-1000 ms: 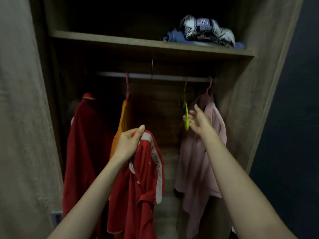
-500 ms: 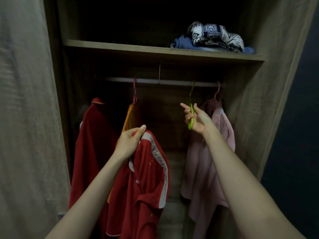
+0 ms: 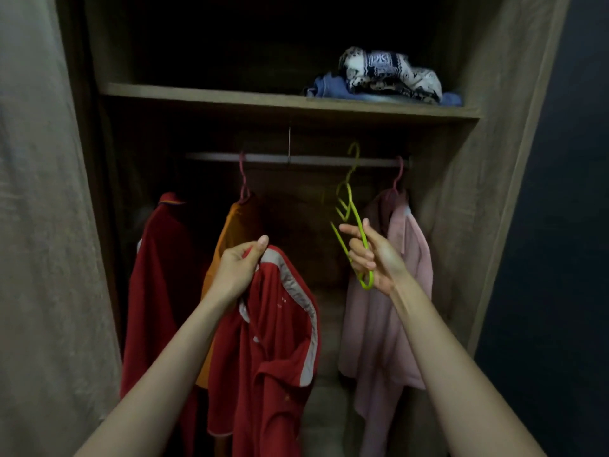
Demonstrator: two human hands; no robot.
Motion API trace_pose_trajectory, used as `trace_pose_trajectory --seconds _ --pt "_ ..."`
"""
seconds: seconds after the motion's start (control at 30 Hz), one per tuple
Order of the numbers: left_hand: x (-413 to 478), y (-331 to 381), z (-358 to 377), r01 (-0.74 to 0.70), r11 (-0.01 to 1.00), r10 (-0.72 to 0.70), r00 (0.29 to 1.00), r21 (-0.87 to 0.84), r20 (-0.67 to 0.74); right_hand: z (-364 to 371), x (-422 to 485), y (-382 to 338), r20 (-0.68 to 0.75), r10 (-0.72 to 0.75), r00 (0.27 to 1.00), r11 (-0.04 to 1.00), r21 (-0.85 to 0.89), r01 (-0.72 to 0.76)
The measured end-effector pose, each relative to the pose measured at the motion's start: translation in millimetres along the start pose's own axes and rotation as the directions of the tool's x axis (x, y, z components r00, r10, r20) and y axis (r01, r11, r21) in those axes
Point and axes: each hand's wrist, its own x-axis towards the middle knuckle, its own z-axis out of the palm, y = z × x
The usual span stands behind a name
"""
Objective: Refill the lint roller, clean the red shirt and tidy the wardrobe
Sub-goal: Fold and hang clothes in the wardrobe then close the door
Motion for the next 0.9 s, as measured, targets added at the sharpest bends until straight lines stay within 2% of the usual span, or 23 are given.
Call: trace_pose_trajectory --seconds 0.13,0.27,0.5,0.6,0.7,0.9 --pt "7 -12 7 0.037 0.997 -0.037 0.999 0.067 -0.010 -2 -61 40 -0.025 0.032 0.999 0.999 0.032 -0.031" --pt "20 -32 16 0.100 0.983 -0.105 0.994 0.156 0.028 -10 -112 67 0.043 0.129 0.991 0.984 0.121 -0.134" --pt "39 -58 33 0.268 0.940 -0.284 0.957 0.214 0.052 -30 -188 67 0.014 0.216 0.976 0.943 0.254 -0.213" --pt "46 -58 39 0.257 0.923 -0.284 0.957 0.287 0.056 -38 -213 58 0.025 0.257 0.966 0.941 0.222 -0.256" --pt "52 -58 42 0.219 0.897 -0.269 0.960 0.384 0.082 -36 -229 49 -0.028 0.286 0.958 0.949 0.147 -0.279" --pt "55 -45 50 0.177 0.891 -0.249 0.961 0.418 0.123 -31 -228 50 -0.089 0.305 0.948 0.952 0.059 -0.300"
